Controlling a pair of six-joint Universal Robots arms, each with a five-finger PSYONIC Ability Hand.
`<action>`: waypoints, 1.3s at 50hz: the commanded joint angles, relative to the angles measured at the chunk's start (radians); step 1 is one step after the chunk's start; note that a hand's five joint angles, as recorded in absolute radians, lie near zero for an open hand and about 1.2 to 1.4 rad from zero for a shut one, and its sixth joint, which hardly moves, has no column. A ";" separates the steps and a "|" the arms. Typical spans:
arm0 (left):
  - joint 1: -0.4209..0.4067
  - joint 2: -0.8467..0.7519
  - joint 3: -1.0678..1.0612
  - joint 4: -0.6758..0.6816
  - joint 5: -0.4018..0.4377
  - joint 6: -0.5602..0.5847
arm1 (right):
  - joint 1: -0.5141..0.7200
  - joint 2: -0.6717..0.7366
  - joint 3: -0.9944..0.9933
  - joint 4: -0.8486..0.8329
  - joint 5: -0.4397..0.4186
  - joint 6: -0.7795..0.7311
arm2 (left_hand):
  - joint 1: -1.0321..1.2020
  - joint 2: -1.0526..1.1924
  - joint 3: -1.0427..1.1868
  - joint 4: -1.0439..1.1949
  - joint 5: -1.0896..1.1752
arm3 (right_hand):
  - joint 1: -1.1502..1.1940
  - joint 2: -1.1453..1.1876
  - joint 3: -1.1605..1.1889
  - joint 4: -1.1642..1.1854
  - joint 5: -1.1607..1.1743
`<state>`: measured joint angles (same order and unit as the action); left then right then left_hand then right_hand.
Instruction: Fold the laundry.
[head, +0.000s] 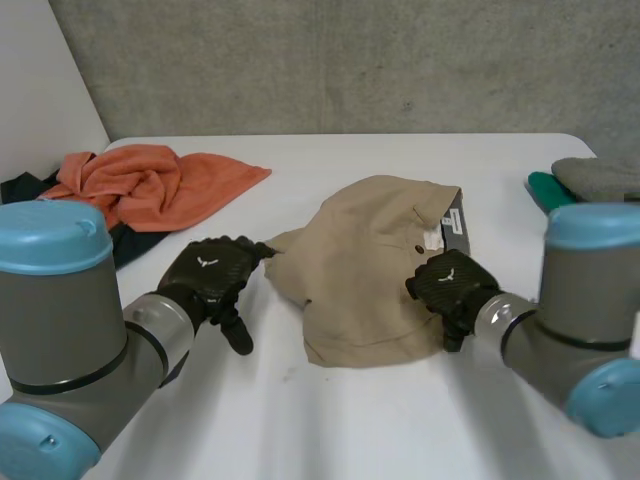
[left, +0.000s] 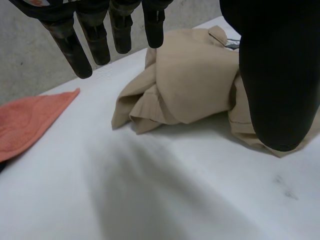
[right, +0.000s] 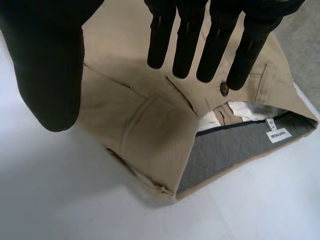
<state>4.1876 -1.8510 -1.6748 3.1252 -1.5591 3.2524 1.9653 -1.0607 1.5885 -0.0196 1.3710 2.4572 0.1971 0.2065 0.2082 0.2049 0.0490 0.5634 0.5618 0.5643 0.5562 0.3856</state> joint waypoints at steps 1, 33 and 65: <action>0.006 0.003 -0.025 0.015 -0.004 -0.005 | 0.015 0.091 -0.018 -0.164 0.114 -0.029 | 0.063 0.054 0.052 0.056 0.037 | 0.704 0.706 0.703 0.711 0.707; -0.165 -0.234 0.228 -0.191 -0.092 -0.384 | 0.231 -0.337 -0.166 0.033 0.102 0.118 | 0.090 0.081 0.079 0.082 0.064 | 0.833 0.835 0.832 0.840 0.836; -0.174 -0.205 0.284 0.036 -0.262 -0.580 | 0.245 -0.466 -0.171 0.085 0.165 0.282 | 1.199 1.190 1.188 1.191 1.173 | 0.833 0.835 0.832 0.840 0.836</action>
<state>3.9332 -2.1749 -1.3249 3.1282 -1.7519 2.6705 2.2901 -1.5158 1.4134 0.0614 1.5427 2.7231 1.1588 1.1760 1.1671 1.1784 0.9788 1.1105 1.1757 1.1833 1.1972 0.9850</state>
